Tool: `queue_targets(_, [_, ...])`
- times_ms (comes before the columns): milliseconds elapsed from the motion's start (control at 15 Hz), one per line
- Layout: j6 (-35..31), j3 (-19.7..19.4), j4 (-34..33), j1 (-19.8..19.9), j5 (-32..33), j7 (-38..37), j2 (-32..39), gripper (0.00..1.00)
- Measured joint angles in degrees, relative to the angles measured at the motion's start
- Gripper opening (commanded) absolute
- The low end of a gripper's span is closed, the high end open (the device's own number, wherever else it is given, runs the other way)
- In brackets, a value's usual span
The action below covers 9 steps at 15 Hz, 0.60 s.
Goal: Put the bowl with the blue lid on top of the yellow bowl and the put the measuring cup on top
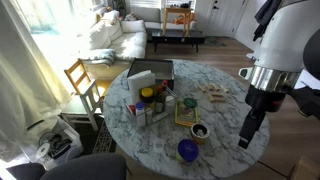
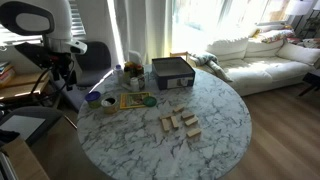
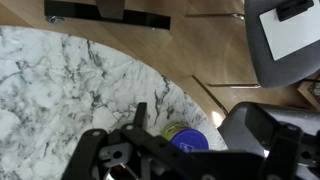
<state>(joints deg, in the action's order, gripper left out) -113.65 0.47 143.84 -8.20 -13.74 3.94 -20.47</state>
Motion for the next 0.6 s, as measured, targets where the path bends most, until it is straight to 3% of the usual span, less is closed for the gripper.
queue_targets(467, [0.00,0.14,-0.07,0.18,-0.33,-0.32,0.15,1.00])
queue_targets(600, [-0.02,0.38,-1.03,0.31,-2.12,-3.42,1.94,1.00])
